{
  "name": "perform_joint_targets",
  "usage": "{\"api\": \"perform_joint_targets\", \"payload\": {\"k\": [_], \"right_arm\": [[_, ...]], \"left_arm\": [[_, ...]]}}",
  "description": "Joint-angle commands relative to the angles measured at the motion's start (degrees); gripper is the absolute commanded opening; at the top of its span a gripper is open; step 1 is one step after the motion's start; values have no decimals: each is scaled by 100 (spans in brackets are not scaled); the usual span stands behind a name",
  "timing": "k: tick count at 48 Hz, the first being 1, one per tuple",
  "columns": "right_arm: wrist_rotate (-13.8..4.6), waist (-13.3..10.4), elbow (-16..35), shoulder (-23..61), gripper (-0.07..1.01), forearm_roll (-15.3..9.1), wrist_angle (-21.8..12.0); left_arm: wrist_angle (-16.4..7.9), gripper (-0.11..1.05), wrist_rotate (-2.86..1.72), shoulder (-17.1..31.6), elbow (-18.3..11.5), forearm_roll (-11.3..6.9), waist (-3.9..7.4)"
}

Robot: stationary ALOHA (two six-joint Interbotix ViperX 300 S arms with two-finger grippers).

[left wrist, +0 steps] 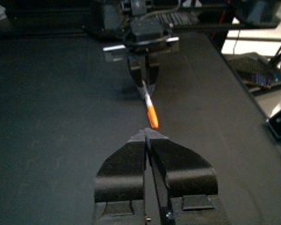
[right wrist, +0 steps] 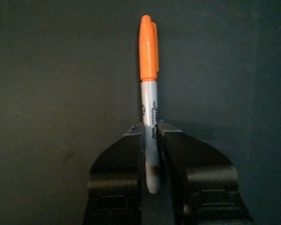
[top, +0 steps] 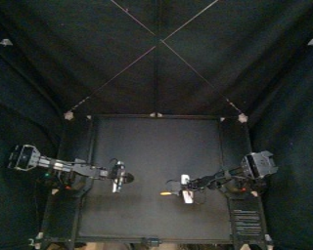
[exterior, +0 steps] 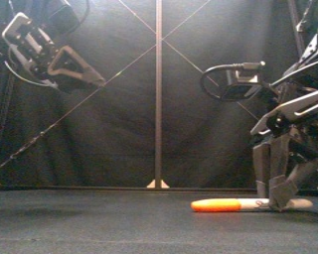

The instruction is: Uncap the pen

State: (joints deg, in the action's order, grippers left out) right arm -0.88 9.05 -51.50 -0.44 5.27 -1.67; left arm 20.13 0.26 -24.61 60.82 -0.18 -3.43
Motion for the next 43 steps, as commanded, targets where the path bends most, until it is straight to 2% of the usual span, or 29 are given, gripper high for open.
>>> {"api": "perform_joint_targets", "payload": {"k": [1, 5, 10, 17, 21, 24, 27, 31, 37, 43], "right_arm": [[-26, -360, 343, -334, 49, -246, 18], [-18, -615, 545, -360, 49, -378, 18], [0, -826, 809, -360, 49, -580, 0], [-9, -1046, 1151, -360, 49, -923, -185], [-18, -1116, 1292, -360, 49, -1107, -352], [-26, -1151, 1433, -360, 49, -1248, -510], [-26, -1178, 1547, -334, 49, -1318, -598], [-18, -1178, 1670, -308, 49, -1397, -694], [-18, -1178, 1802, -299, 49, -1441, -747], [-18, -1178, 1854, -299, 49, -1477, -756]], "left_arm": [[255, 41, 9, 62, -281, -79, 185], [281, 44, 18, 149, -378, -88, 299], [272, 52, 9, 316, -483, -88, 404], [193, 70, -9, 519, -606, -88, 404], [-35, 79, -9, 554, -703, -88, 396], [-299, 85, -18, 563, -791, -97, 396], [-615, 88, -18, 615, -888, -167, 396], [-905, 89, -9, 668, -984, -272, 396], [-1143, 89, -9, 800, -1090, -413, 431], [-1222, 89, -9, 984, -1169, -536, 492]]}}
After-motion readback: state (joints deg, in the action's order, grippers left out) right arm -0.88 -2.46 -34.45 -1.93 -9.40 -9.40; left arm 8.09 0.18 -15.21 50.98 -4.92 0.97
